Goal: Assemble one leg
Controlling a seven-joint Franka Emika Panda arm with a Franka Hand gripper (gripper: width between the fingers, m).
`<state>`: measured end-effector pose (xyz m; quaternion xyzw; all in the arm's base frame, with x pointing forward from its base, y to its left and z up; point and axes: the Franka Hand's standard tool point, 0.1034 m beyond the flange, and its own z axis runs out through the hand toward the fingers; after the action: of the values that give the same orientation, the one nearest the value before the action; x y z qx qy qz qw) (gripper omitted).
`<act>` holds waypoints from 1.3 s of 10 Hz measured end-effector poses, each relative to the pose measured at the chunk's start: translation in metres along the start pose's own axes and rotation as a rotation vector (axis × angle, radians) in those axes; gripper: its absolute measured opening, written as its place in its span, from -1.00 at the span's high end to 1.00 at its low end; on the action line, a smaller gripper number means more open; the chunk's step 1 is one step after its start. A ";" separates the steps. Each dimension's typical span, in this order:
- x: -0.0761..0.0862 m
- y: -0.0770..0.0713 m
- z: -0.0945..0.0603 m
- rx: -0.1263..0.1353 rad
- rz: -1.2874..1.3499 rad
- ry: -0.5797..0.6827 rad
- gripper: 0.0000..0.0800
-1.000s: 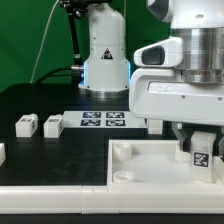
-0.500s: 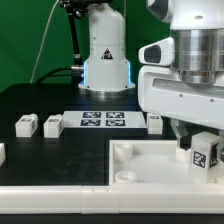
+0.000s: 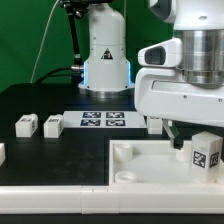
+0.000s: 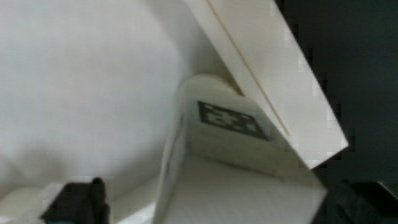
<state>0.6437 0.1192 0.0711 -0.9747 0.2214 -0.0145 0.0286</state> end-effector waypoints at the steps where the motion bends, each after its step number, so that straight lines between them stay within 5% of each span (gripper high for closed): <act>1: 0.000 -0.001 0.000 0.000 -0.097 0.000 -0.62; 11: 0.002 0.003 0.000 -0.012 -0.832 0.003 -0.62; 13: 0.002 0.003 0.000 -0.011 -0.828 0.003 0.03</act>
Offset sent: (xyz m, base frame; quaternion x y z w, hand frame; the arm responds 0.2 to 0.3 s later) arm -0.0019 0.0050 0.0035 0.0014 -0.0091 -0.2476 0.9688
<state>0.6446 0.1159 0.0713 -0.9815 -0.1894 -0.0248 0.0146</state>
